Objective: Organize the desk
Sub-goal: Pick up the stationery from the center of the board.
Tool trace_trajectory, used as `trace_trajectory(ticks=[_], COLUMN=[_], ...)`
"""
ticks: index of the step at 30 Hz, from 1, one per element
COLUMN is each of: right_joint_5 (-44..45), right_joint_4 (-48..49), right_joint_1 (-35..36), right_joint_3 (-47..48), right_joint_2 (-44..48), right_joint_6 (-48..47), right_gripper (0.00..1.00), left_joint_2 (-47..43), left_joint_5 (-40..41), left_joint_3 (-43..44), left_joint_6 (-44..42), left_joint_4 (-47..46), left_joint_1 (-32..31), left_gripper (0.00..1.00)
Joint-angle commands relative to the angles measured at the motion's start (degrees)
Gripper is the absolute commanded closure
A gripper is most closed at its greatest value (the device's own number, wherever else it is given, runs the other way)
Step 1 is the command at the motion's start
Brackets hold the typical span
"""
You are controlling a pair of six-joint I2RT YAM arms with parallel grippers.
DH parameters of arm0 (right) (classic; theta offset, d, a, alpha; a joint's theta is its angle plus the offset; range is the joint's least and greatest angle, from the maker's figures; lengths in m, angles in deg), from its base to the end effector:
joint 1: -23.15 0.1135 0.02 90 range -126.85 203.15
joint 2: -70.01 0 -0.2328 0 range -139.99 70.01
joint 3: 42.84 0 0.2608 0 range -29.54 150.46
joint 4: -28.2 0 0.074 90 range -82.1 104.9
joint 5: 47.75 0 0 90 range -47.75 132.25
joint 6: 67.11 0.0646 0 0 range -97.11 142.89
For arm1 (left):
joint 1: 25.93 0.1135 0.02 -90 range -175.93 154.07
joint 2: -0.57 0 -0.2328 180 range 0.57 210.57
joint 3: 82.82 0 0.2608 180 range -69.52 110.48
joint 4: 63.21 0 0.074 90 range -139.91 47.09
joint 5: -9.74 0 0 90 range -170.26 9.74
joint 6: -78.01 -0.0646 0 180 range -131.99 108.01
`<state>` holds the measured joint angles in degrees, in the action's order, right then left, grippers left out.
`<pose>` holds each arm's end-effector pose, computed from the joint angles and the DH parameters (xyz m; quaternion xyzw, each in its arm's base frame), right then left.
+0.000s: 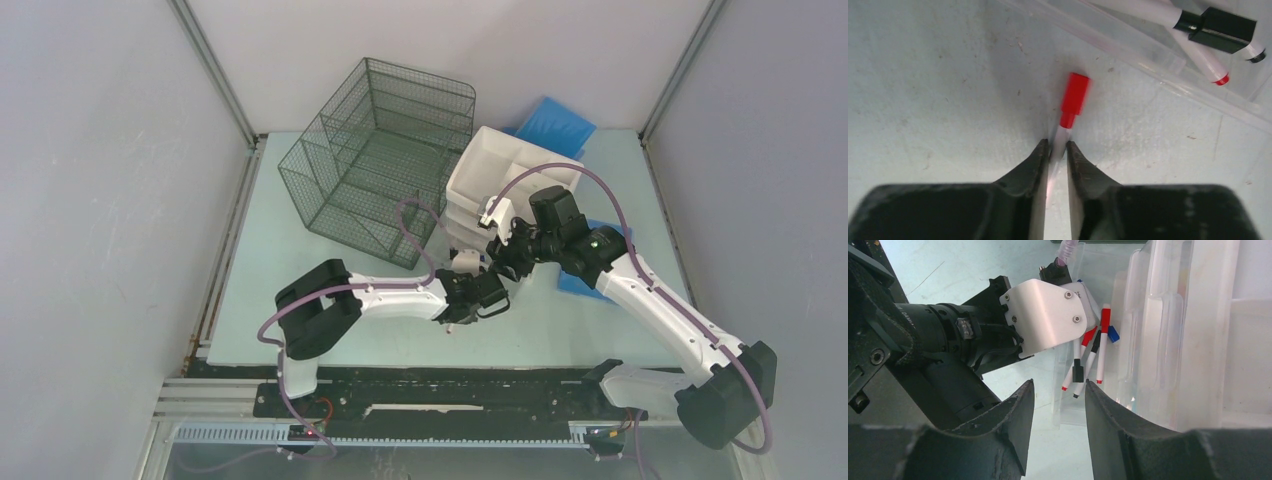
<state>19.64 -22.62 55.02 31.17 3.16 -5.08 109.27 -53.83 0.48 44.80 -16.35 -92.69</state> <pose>0.2280 0.1710 0.2678 -0.5165 0.7429 0.1932 0.3795 0.1726 -0.3290 0.0966 0.0485 0.9613 -0.0254 0.2700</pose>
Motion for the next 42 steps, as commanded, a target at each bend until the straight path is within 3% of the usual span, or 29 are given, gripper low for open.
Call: trace_trajectory(ticks=[1,5,12,22,34,42], right_joint_5=[-0.6,-0.8,-1.5,-3.0,-7.9,-12.4], right_joint_4=[0.5,0.5,0.4,0.4,0.1,-0.2], right_joint_1=[-0.2,-0.2,-0.2,-0.2,-0.8,-1.6], right_joint_3=[1.9,1.9,1.9,1.9,1.8,1.9], right_joint_2=[1.8,1.8,2.1,2.4,3.7,4.8], right_joint_6=[0.5,0.5,0.6,0.7,1.5,1.7], right_gripper=[0.50,0.51,0.50,0.50,0.50,0.49], left_joint_2=[-1.4,-3.2,-11.9,-27.9,-48.5,-51.6], left_joint_5=[1.5,2.4,5.6,8.0,8.6,7.1], left_joint_3=[-3.1,-5.1,-11.1,-21.7,-36.9,-39.9], left_joint_6=[-1.6,-2.4,-3.8,-8.5,-17.2,-20.5], left_joint_4=[1.7,1.7,-0.4,-11.6,-43.2,-54.2], left_joint_1=[-0.2,-0.2,-0.2,-0.2,0.1,0.7], left_gripper=[0.85,1.00,1.00,1.00,1.00,1.00])
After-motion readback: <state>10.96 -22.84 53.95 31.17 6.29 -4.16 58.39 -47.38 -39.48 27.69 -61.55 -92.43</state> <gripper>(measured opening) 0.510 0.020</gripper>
